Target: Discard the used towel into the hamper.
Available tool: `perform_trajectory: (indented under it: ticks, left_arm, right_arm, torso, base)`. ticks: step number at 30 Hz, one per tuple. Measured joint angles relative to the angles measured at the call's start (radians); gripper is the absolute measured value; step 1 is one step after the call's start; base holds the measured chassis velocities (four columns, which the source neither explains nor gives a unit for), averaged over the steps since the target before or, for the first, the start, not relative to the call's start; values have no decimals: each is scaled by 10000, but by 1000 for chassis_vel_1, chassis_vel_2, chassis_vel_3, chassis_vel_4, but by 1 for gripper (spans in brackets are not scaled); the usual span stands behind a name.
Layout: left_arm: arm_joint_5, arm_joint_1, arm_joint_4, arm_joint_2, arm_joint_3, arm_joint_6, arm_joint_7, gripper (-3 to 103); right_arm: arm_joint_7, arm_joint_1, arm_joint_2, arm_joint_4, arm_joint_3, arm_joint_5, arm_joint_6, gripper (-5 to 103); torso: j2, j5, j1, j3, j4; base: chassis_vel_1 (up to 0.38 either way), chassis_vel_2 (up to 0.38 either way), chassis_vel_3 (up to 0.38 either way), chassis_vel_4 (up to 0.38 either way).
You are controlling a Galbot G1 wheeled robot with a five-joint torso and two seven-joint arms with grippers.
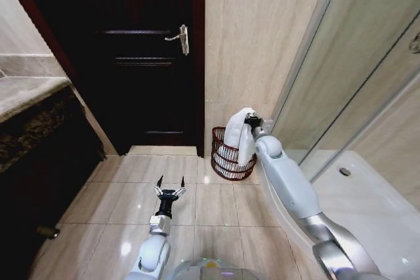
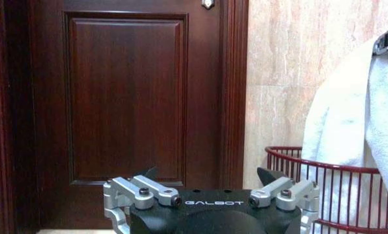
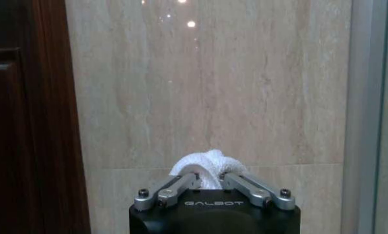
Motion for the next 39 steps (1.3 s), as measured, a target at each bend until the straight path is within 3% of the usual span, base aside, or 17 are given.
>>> perform_trajectory:
  ticks: [39]
  left_arm:
    - [238,-126,71,-111,170,110,49,100]
  right_arm:
    - [385,-3474,-580,3360,885,-153,-124,6]
  torso:
    - [63,0,24,39,0]
  base:
    - [-47,47,46,-48]
